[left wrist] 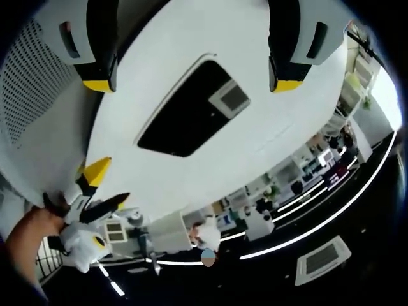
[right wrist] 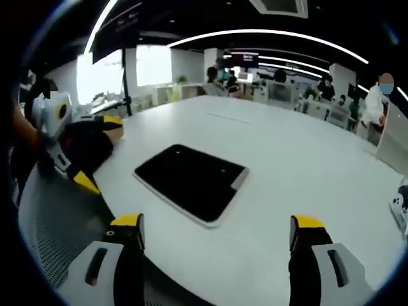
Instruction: Wipe the mirror surface with the cleaning cloth until all visible marks leave the cleaned area.
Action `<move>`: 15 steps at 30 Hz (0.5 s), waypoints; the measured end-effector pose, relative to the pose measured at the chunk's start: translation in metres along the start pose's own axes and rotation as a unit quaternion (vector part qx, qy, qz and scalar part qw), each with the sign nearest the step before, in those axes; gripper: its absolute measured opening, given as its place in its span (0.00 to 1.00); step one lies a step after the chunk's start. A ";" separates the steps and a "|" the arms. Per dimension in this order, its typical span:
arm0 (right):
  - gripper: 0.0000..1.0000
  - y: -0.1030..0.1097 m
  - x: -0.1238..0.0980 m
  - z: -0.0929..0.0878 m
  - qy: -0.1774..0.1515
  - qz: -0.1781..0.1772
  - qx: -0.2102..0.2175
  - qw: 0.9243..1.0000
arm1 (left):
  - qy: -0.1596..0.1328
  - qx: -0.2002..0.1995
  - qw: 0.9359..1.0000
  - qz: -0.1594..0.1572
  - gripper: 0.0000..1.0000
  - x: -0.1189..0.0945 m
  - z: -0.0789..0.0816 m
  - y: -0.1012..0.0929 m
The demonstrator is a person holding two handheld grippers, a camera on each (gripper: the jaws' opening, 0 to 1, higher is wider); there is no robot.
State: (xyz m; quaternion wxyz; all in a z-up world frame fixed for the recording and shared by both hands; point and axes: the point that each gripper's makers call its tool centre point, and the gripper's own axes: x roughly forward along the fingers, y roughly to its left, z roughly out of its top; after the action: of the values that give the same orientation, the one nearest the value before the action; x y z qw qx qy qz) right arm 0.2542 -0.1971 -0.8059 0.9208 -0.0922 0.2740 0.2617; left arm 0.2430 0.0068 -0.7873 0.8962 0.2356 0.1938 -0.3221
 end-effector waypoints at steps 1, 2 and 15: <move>0.93 0.000 0.000 0.000 0.001 0.000 0.001 1.000 | -0.001 0.000 1.000 0.000 0.99 0.000 0.000 0.000; 0.93 0.002 0.000 -0.001 0.003 0.001 0.000 1.000 | 0.000 0.001 1.000 -0.001 0.99 0.000 0.000 0.000; 0.90 0.015 0.007 -0.018 0.056 0.029 -0.052 0.997 | -0.016 -0.001 1.000 0.009 0.99 -0.002 0.003 0.005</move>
State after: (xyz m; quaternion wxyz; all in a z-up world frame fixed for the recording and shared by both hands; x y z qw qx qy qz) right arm 0.2427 -0.1872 -0.8248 0.8903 -0.1467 0.3132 0.2963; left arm 0.2456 0.0095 -0.7818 0.9023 0.2314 0.1778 -0.3172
